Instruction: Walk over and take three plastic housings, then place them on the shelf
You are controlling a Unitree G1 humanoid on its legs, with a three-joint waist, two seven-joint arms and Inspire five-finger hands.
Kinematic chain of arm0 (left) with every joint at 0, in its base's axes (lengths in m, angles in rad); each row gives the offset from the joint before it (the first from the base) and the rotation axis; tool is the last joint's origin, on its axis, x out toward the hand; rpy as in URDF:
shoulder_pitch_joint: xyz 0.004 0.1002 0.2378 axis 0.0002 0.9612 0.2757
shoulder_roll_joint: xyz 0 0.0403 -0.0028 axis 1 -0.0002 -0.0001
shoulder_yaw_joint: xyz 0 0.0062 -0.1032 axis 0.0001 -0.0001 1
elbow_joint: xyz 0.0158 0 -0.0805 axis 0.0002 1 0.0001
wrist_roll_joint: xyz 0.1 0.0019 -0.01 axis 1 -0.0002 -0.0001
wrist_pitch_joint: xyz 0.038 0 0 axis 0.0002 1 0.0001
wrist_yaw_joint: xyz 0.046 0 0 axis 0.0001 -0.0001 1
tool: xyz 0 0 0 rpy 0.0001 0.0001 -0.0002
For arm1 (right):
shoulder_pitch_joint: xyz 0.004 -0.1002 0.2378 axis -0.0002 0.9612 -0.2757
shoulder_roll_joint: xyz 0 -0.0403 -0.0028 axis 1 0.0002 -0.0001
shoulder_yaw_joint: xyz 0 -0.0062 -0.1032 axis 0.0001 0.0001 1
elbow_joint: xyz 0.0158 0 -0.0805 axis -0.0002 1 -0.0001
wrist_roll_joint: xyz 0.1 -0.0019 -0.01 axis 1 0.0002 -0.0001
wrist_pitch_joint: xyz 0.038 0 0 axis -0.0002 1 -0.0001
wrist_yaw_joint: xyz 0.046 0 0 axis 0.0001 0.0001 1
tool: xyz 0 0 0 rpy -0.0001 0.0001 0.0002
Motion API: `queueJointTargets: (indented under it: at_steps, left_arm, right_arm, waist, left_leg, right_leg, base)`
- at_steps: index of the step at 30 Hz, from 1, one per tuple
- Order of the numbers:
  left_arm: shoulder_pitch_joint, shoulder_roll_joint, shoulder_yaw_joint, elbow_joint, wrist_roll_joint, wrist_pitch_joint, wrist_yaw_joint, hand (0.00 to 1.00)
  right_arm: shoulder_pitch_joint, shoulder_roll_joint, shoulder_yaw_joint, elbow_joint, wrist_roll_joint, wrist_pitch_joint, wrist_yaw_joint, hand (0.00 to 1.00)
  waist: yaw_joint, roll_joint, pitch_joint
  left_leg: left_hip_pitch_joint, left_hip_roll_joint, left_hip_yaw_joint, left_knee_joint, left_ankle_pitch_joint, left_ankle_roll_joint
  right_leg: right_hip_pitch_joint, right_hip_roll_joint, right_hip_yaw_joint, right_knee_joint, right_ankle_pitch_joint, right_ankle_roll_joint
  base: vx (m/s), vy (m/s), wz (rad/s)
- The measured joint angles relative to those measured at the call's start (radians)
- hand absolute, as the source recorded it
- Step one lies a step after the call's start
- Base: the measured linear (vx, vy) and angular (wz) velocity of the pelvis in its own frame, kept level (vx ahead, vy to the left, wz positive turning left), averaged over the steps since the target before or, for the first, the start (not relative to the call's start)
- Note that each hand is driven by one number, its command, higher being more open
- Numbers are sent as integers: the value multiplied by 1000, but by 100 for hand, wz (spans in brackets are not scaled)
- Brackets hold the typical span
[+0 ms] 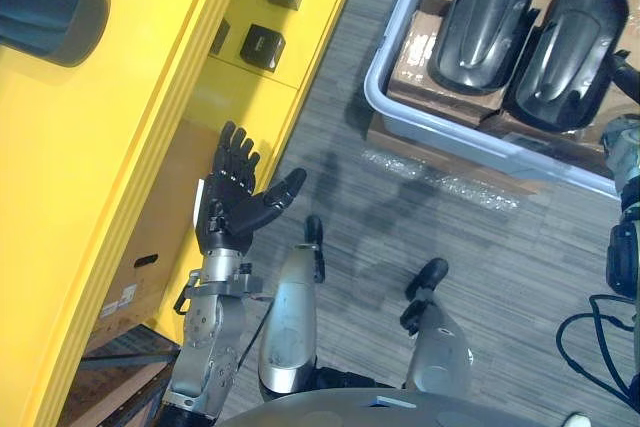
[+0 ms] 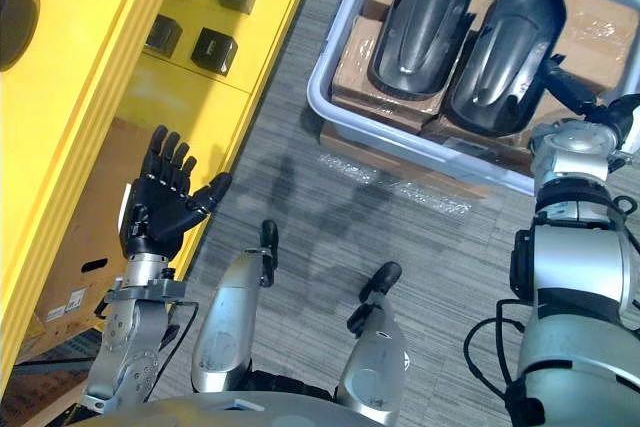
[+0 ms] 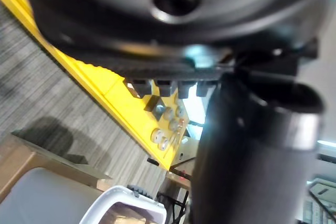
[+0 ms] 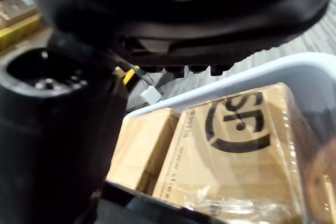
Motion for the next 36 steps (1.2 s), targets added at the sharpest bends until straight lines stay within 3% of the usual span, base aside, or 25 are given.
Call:
queueJointTargets:
  at_steps: [7, 8, 15, 21, 27, 32, 36]
  left_arm:
    - [-24, -1, -10, 45, -45, -2, 2, 100]
    - [-25, 0, -10, 45, -52, -3, 1, 100]
    - [-27, 11, -5, 46, -59, -13, -4, 100]
    - [-26, 32, 21, 45, -59, -13, -27, 100]
    - [-12, 35, 74, 3, -96, -13, -60, 100]
    - [38, 35, 119, -100, -129, -17, -84, 100]
    - [100, 31, 163, -173, -129, -20, -88, 100]
  right_arm:
    - [-6, -31, 41, 45, -30, 58, 59, 100]
    - [-6, -40, 46, 46, -46, 64, 77, 0]
    - [-3, -123, 103, 56, -281, 149, 223, 0]
    - [2, -166, 144, 56, -437, 198, 253, 0]
    - [19, -158, 201, 41, -487, 159, 275, 0]
    - [65, -132, 232, -140, -491, 146, 269, 0]
    - [147, -114, 260, -362, -537, 120, 269, 0]
  waist:
    - [10, 33, 8]
    - [10, 33, 8]
    - [12, 37, 9]
    - [6, 38, 8]
    - [4, 37, 9]
    - [-8, 26, 12]
    - [-20, -22, 23]
  left_leg:
    - [-30, -13, 0, -7, 12, 10]
    - [-33, -14, -1, -7, 14, 11]
    - [-37, -24, -9, -34, 33, 11]
    - [-28, -23, -20, -64, 60, 3]
    - [22, -23, -12, -125, 92, -4]
    - [69, -20, -13, -189, 132, -13]
    - [143, -18, -5, -256, 158, -24]
  right_leg:
    - [-44, -21, -7, 35, -4, -4]
    - [-47, -22, -8, 36, -4, -4]
    - [-51, -27, -24, 38, -10, -13]
    - [-55, -26, -39, 54, -18, -24]
    - [-40, -25, -39, 65, -29, -35]
    - [-23, -17, -41, 70, -36, -41]
    - [18, -11, -40, 69, -42, -45]
  base:
    - [-21, 13, 2]
    - [-39, 20, 5]
    - [-47, 4, 5]
    - [-20, -11, 4]
    - [-6, -5, 0]
    - [-40, -35, 2]
    - [-11, -17, 0]
